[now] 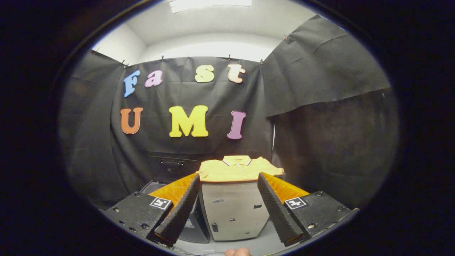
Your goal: Put the clothes into the washing machine and then close the washing machine lid.
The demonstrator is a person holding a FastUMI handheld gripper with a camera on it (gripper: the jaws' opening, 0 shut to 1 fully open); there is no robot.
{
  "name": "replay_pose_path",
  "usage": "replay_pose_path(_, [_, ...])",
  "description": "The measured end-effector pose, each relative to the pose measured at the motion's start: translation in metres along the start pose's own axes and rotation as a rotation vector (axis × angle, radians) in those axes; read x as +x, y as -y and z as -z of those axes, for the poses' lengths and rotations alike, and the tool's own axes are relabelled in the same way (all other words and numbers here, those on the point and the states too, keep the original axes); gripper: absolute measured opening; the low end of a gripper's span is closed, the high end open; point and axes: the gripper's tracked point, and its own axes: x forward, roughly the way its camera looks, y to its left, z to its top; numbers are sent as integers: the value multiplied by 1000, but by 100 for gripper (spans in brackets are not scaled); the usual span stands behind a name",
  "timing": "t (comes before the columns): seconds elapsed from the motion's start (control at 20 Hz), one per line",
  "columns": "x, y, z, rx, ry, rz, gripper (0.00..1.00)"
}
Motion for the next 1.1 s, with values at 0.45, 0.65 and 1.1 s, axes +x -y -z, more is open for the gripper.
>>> replay_pose_path(0.45, [-1, -6, -6, -6, 8, 15, 100])
replay_pose_path(0.65, [5, -9, -10, -6, 10, 19, 100])
replay_pose_path(1.1, [49, -6, -30, -51, 19, 32, 100])
